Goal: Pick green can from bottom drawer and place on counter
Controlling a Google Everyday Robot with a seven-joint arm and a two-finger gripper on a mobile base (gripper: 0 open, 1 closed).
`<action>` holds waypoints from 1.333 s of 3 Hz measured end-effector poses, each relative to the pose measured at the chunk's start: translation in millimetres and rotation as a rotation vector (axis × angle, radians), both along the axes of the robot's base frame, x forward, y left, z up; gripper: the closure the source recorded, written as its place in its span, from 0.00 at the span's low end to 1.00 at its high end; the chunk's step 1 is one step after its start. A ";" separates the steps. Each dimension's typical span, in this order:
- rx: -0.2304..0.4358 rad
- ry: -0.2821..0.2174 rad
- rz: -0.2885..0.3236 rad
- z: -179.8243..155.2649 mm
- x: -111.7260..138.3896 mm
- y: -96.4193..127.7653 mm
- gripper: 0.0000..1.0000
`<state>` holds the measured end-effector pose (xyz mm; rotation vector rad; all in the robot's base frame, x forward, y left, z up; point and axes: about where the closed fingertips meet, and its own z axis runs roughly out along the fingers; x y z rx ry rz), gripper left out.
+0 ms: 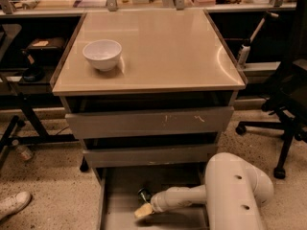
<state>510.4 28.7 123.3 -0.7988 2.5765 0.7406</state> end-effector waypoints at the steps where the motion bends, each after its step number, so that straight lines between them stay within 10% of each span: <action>1: -0.001 0.018 -0.025 -6.8 4.9 3.2 0.18; 4: -0.001 0.018 -0.024 -6.8 4.8 3.3 0.88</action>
Offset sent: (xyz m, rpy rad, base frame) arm 0.0049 0.0032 -0.0079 -0.0006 0.0176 -0.0247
